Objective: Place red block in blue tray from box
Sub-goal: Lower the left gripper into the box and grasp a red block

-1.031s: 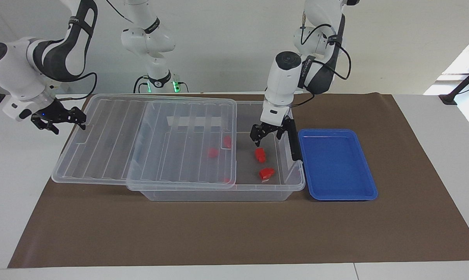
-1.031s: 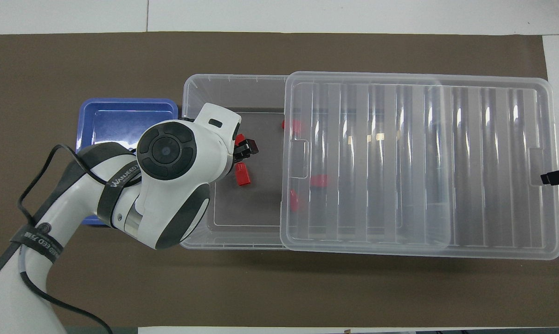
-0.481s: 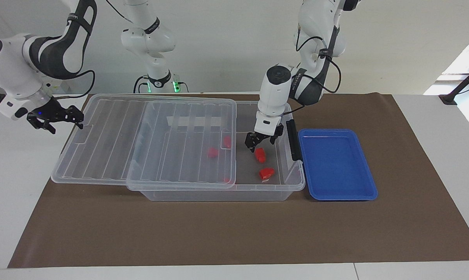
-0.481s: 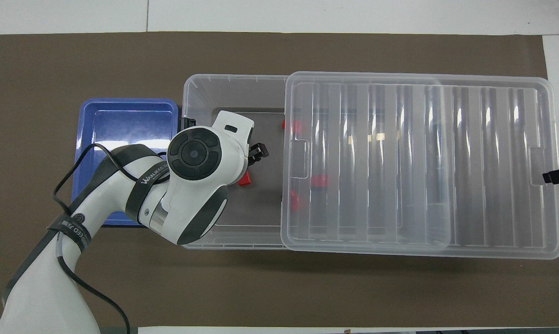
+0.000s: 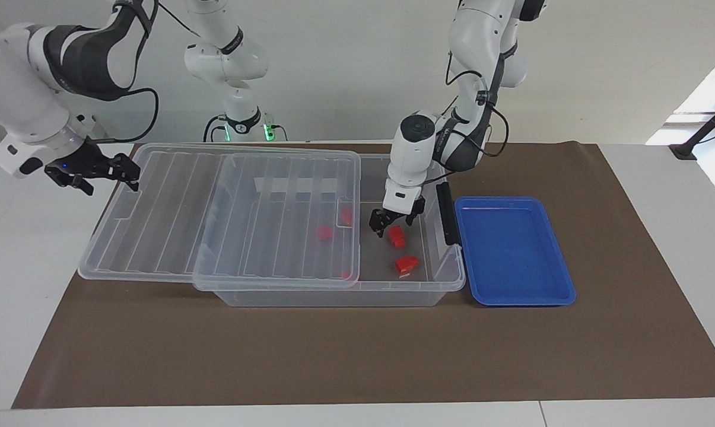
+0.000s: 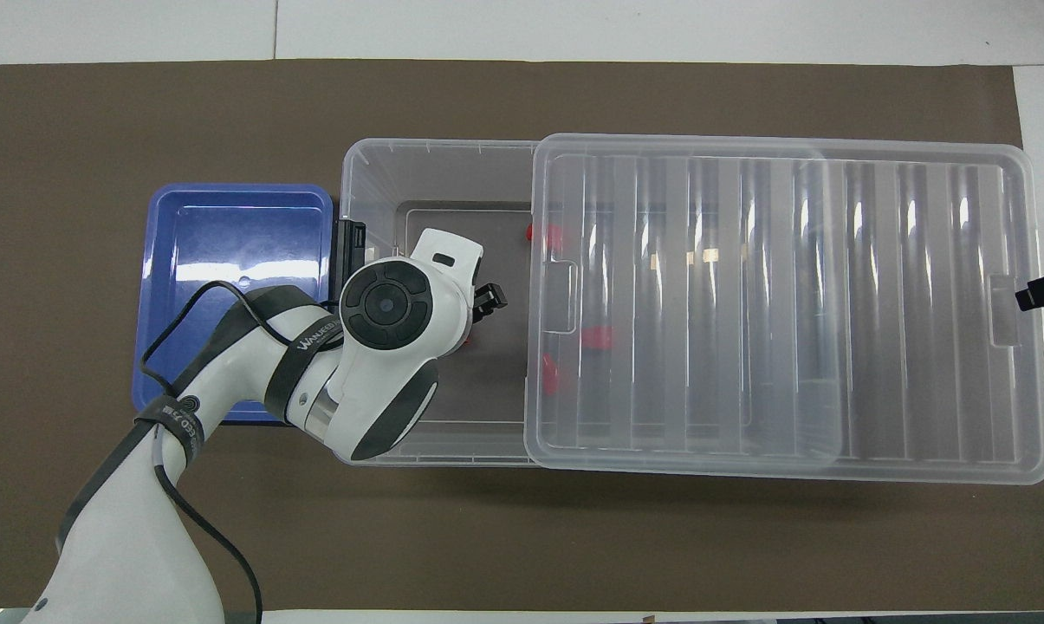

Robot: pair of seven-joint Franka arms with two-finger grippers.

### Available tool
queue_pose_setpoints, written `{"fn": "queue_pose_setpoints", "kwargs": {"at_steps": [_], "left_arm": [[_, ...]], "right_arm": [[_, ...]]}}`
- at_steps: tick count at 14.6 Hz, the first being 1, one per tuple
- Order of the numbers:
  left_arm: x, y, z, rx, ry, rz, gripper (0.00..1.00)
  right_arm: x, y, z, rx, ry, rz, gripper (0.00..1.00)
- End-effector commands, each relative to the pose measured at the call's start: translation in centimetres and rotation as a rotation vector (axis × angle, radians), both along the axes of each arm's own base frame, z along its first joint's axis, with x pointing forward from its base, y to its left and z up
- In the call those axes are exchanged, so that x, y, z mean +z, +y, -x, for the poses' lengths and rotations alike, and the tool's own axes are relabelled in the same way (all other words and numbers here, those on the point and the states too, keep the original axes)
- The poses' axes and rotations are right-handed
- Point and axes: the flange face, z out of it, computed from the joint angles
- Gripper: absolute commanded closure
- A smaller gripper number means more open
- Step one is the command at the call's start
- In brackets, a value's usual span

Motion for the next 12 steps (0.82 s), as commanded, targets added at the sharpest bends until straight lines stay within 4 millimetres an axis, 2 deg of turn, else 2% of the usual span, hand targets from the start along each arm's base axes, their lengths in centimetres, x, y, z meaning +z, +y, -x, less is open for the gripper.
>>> {"fn": "queue_pose_setpoints", "kwargs": {"at_steps": [1,2,3,4,5,8,12], "left_arm": [[-2.1,-0.7,1.3,-0.006,0.014,-0.008,0.0],[-2.1,-0.6,1.3,-0.006,0.018,-0.012,0.13],[-2.1,-0.6,1.3,-0.01,0.017,-0.017,0.59],[-1.9,-0.3,1.2,-0.007,0.02,-0.02,1.0],[-1.7,0.2,1.1,0.0,0.029,-0.029,1.0],[0.6,1.7,0.2,0.017,0.02,-0.03,1.0],[4.2,2.0,0.6,0.017,0.004,-0.024,1.0]], "right_arm": [[1.4,3.4,-0.6,-0.1,0.002,0.01,0.0],[1.9,5.2,-0.4,-0.119,0.003,0.014,0.0],[2.8,6.3,0.0,-0.136,-0.013,0.016,0.0],[3.2,6.7,0.4,-0.152,-0.013,0.016,0.0],[3.4,6.9,0.3,-0.149,-0.018,0.016,0.0],[3.8,7.3,0.0,-0.142,-0.041,0.016,0.0],[3.8,7.9,-0.1,-0.129,-0.039,0.013,0.0]]}}
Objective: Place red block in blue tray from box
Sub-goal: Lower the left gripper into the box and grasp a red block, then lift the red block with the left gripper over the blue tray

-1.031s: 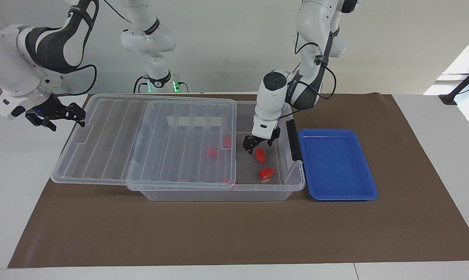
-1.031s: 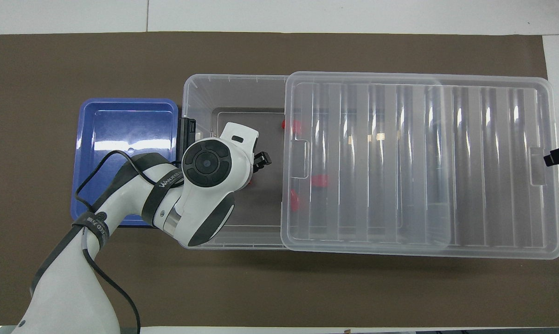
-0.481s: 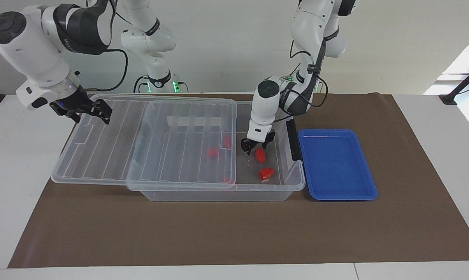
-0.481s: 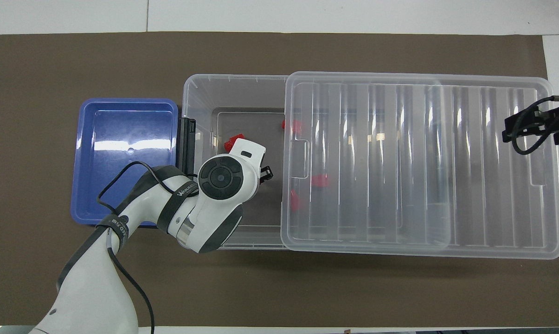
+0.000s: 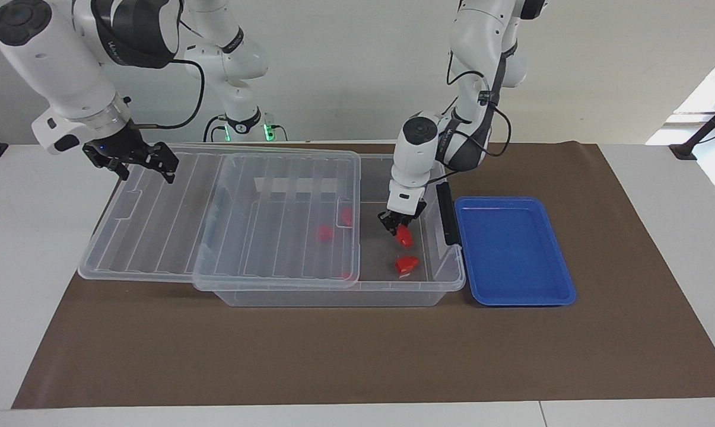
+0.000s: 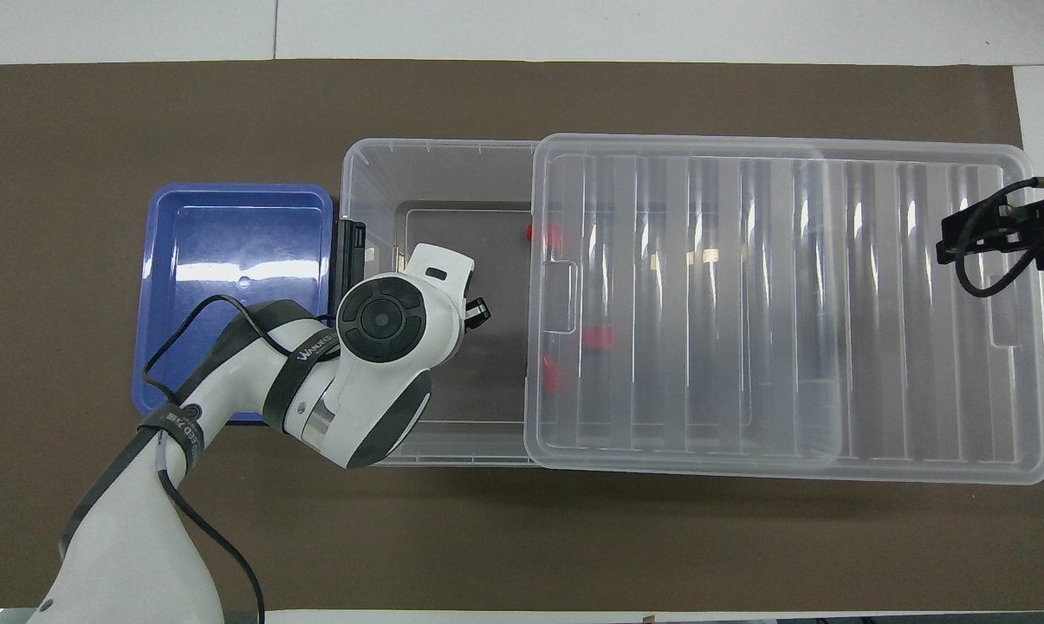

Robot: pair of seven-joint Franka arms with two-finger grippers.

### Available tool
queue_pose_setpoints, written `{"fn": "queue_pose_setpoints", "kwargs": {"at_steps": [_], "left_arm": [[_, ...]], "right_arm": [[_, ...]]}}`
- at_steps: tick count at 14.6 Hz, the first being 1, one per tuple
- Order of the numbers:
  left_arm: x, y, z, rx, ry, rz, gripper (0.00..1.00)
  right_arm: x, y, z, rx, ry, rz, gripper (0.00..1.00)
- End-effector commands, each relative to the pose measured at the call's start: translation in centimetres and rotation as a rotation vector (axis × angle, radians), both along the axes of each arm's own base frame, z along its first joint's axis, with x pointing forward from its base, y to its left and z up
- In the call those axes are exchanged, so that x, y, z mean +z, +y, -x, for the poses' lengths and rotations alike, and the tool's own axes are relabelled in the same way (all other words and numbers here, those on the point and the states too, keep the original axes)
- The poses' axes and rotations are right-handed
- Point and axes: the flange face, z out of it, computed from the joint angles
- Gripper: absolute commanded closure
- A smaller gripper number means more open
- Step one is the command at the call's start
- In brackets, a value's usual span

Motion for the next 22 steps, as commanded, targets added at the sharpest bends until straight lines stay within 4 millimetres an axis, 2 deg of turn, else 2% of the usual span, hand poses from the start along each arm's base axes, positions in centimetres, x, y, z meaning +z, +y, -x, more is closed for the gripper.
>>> {"fn": "queue_pose_setpoints", "kwargs": {"at_steps": [1,3,7,10,11,13,16,17,18,19,20,21,22], "left_arm": [[3.8,0.8,0.9,-0.007,-0.01,-0.006,1.0],[6.5,1.4,1.4,-0.019,-0.015,-0.007,1.0],[9.8,2.7,1.1,-0.035,-0.007,-0.022,1.0],[13.9,5.0,1.6,-0.05,-0.028,-0.019,1.0],[15.4,6.0,1.8,-0.071,-0.035,-0.021,1.0],[17.1,8.7,1.2,-0.113,-0.031,-0.033,1.0],[16.9,13.5,-1.2,-0.201,-0.026,-0.05,1.0],[16.8,15.4,-2.0,-0.231,-0.026,-0.054,1.0],[16.7,17.5,-2.7,-0.256,-0.026,-0.058,1.0],[16.6,19.5,-3.5,-0.278,-0.029,-0.063,1.0],[16.3,22.5,-4.2,-0.311,-0.023,-0.069,1.0],[16.2,24.9,-4.7,-0.35,-0.021,-0.074,1.0],[15.8,26.8,-5.0,-0.378,-0.012,-0.078,1.0]], "right_arm": [[0.3,0.4,-0.1,-0.001,-0.003,-0.01,0.0],[0.2,0.2,-0.1,-0.004,-0.004,-0.014,0.0],[0.1,0.1,-0.1,-0.004,-0.002,-0.014,0.0],[0.1,-0.1,-0.1,-0.008,-0.002,-0.012,0.0],[0.1,-0.1,-0.1,-0.008,-0.005,-0.012,0.0],[0.2,0.0,-0.1,-0.008,-0.006,-0.011,0.0],[-0.1,-0.5,-0.1,0.028,-0.002,-0.007,0.0],[-0.2,-1.4,0.0,0.086,-0.001,-0.011,0.0],[-0.3,-3.7,0.2,0.122,0.0,-0.016,0.0],[-0.3,-6.4,0.5,0.129,0.001,-0.023,0.15],[-0.3,-9.4,1.1,0.123,-0.015,-0.025,0.5],[-1.3,-11.7,1.8,0.118,-0.017,-0.021,0.82],[-2.0,-13.5,2.6,0.111,-0.02,-0.018,1.0]]}}
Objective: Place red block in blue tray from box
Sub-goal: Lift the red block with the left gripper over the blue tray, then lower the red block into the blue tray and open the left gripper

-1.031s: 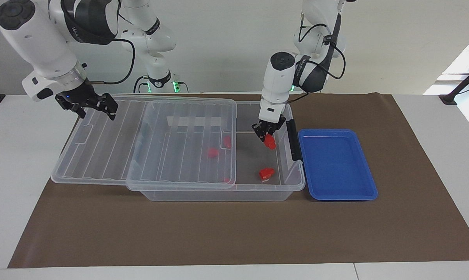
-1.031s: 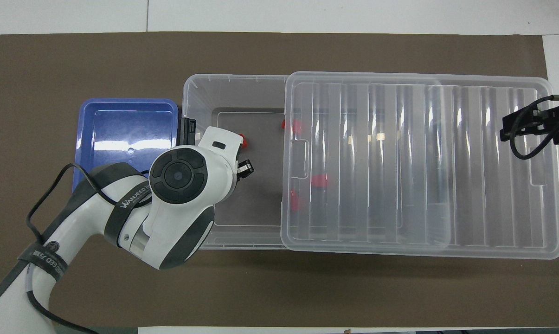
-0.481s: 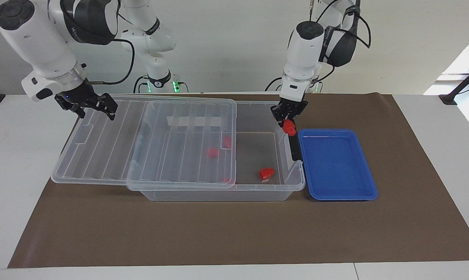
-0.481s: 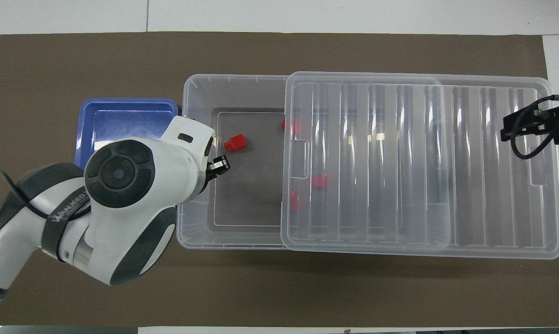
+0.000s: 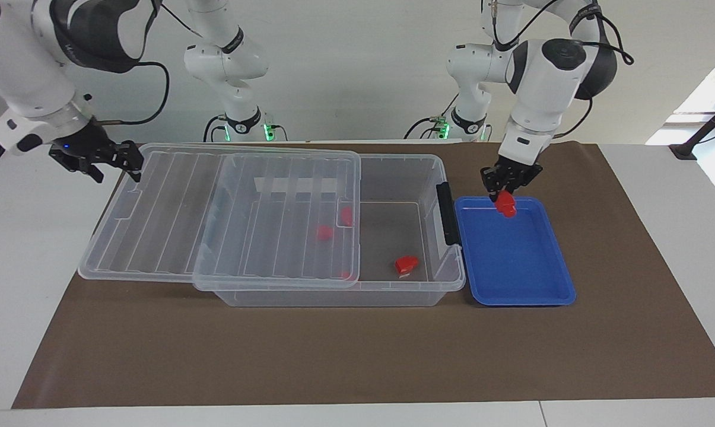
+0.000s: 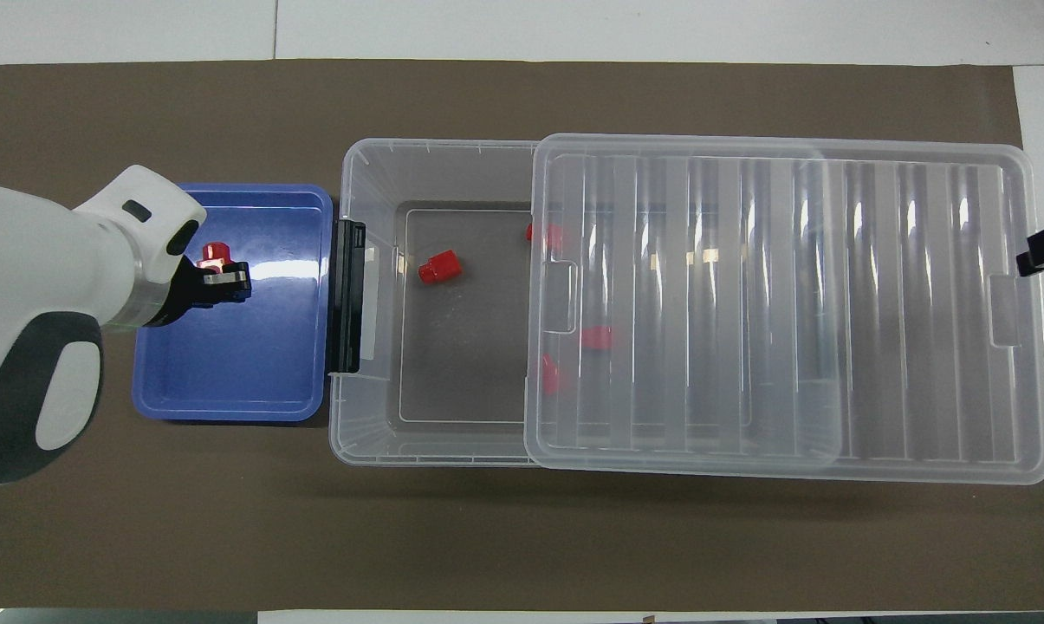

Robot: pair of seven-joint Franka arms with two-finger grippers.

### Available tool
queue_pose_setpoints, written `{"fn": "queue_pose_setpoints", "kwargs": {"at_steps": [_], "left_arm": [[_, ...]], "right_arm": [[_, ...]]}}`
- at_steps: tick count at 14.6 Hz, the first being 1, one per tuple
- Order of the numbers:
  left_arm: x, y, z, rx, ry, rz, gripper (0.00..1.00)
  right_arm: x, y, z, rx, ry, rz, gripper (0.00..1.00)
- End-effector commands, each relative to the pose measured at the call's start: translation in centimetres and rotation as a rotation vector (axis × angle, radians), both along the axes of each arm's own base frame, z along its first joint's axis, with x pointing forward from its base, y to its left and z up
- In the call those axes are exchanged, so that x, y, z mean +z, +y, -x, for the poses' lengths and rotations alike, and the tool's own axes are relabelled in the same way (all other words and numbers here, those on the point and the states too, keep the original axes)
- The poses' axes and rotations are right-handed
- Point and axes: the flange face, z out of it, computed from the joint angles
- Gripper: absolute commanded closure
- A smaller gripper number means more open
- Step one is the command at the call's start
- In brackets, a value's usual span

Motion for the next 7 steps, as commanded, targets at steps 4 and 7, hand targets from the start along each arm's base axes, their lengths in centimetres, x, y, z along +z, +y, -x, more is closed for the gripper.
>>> {"fn": "queue_pose_setpoints", "kwargs": {"at_steps": [4,7], "left_arm": [[-4.4,6.5,-0.8,-0.097,0.026,-0.013,1.0],[-7.5,6.6,-1.4,-0.103,0.03,-0.011,1.0]], "right_arm": [[-4.9,-8.7,3.9,-0.056,-0.001,-0.012,1.0],[-7.5,-9.9,4.2,-0.039,-0.016,-0.007,1.0]]}}
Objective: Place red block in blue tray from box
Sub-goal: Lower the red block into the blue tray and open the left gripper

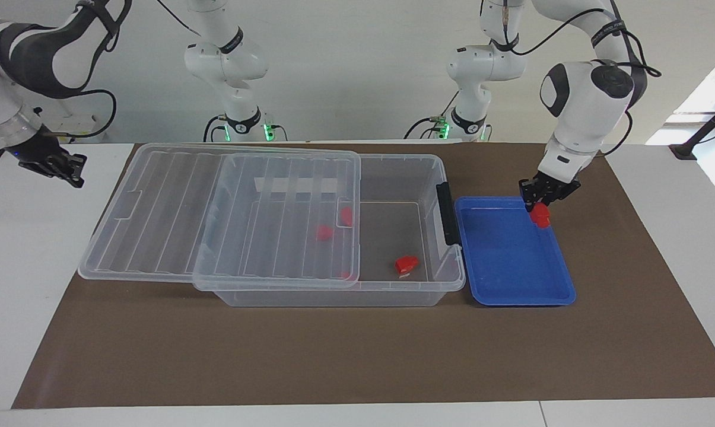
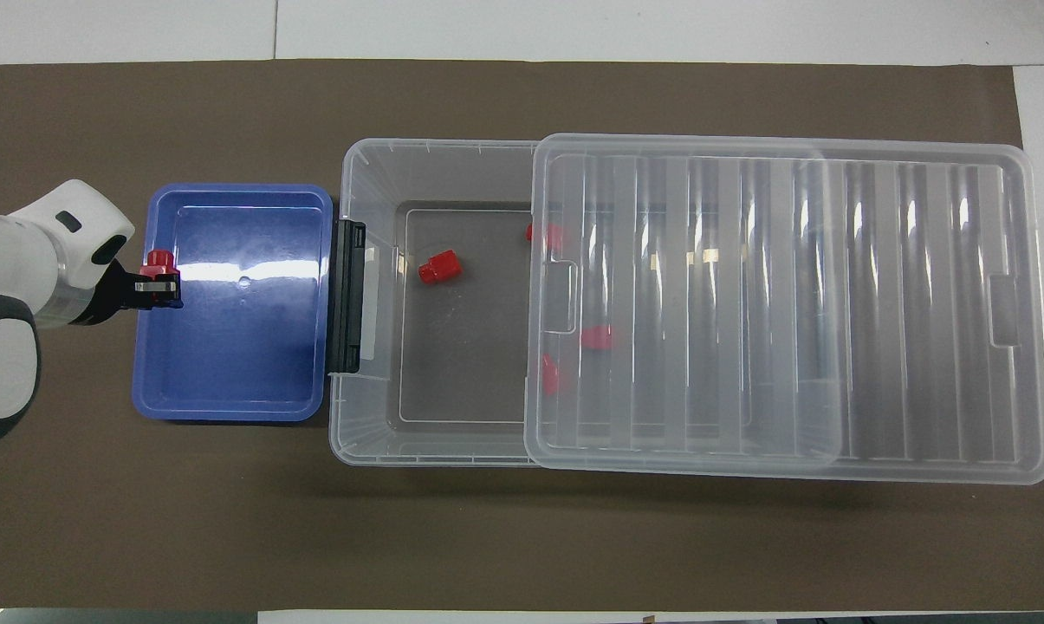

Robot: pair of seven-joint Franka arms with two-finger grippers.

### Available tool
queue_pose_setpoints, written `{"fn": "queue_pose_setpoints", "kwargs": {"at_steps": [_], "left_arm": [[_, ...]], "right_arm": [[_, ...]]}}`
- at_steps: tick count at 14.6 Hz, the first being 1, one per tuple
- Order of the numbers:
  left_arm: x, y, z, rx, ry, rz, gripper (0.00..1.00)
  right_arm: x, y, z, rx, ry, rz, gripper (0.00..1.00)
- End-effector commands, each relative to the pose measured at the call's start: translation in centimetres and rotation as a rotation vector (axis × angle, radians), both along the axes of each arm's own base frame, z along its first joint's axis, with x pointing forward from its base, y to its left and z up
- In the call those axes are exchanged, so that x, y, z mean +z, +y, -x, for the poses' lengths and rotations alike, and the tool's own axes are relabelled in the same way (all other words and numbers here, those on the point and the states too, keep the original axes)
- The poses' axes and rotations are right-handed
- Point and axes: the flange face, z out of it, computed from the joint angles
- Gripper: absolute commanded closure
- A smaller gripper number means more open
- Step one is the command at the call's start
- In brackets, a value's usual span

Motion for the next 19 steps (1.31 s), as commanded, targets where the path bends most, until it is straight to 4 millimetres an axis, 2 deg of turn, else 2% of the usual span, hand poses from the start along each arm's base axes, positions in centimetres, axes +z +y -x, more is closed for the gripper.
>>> {"fn": "queue_pose_setpoints", "kwargs": {"at_steps": [1,2,4,8,10,13,16,17,18,19], "left_arm": [[-3.1,-0.1,-0.7,-0.018,0.006,0.006,1.0],[-5.3,-0.7,-1.6,-0.027,0.002,0.01,1.0],[-7.2,-1.0,-2.3,-0.028,-0.012,0.016,1.0],[-10.8,-1.2,-2.9,-0.026,-0.022,0.022,1.0],[-11.8,-0.9,-2.8,-0.022,-0.028,0.023,1.0],[-14.3,-1.1,-3.4,-0.019,-0.039,0.029,1.0],[-14.5,-1.3,-3.1,-0.017,-0.022,0.027,1.0],[-14.5,-1.3,-3.0,-0.017,-0.019,0.027,0.63],[-14.5,-1.1,-2.9,-0.014,-0.01,0.025,0.07],[-14.5,-1.1,-2.6,-0.014,0.011,0.023,0.0]], "right_arm": [[-1.7,0.9,0.2,0.032,-0.023,0.007,1.0],[-2.9,1.3,0.0,0.023,-0.029,0.013,1.0],[-4.3,2.2,0.0,0.028,-0.029,0.01,1.0],[-4.9,3.9,-0.5,0.022,-0.023,0.007,1.0],[-4.9,4.6,-0.8,0.02,-0.023,0.008,1.0],[-5.0,5.6,-1.1,0.013,-0.022,0.008,1.0],[-5.0,6.9,-1.6,0.011,-0.025,0.005,1.0],[-5.0,7.1,-1.6,0.001,-0.026,0.005,1.0],[-5.0,7.7,-1.8,0.001,-0.026,0.003,1.0],[-5.0,8.1,-1.9,-0.001,-0.028,0.002,1.0]]}}
